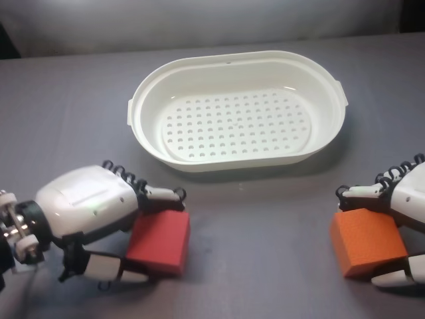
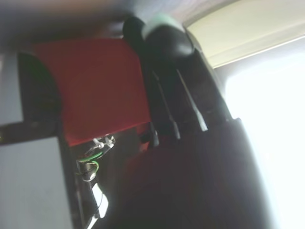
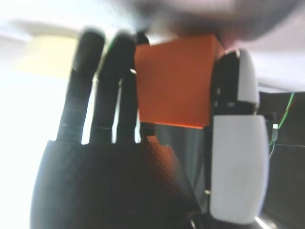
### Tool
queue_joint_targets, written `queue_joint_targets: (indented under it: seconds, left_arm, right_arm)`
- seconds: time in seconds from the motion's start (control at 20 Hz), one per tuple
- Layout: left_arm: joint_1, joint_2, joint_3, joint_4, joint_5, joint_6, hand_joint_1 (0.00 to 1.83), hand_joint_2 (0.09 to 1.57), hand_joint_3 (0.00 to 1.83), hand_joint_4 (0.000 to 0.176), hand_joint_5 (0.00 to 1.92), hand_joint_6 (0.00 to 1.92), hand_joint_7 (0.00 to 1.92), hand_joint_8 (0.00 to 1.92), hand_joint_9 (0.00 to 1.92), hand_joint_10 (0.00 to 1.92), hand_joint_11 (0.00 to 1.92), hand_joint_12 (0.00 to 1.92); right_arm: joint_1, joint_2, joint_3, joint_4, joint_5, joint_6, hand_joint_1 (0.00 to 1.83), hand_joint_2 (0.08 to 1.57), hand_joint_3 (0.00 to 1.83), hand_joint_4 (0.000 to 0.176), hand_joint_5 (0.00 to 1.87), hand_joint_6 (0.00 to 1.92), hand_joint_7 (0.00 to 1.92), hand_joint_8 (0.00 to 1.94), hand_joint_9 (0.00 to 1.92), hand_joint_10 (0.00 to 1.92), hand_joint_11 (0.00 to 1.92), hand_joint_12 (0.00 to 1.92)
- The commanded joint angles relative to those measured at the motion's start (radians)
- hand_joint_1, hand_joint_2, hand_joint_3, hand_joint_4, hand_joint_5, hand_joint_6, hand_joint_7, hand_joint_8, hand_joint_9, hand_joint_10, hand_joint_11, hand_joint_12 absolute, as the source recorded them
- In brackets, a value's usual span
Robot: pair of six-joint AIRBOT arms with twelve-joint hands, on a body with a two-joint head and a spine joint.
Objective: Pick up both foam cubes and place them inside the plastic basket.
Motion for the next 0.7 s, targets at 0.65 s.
queue_joint_targets:
  seconds: [0.65]
  left_arm:
    - [-0.316,-0.134,0.241,-0.215,0.007,0.106,1.36,1.18,0.0,0.0,0.71,1.15,0.87,1.19,0.87,1.41,0.8,1.49]
  right_arm:
    - [0.354,-0.127,0.237,0.048,-0.007,-0.012,1.35,1.23,0.0,0.0,0.62,1.25,0.78,1.36,0.83,1.53,0.72,1.68]
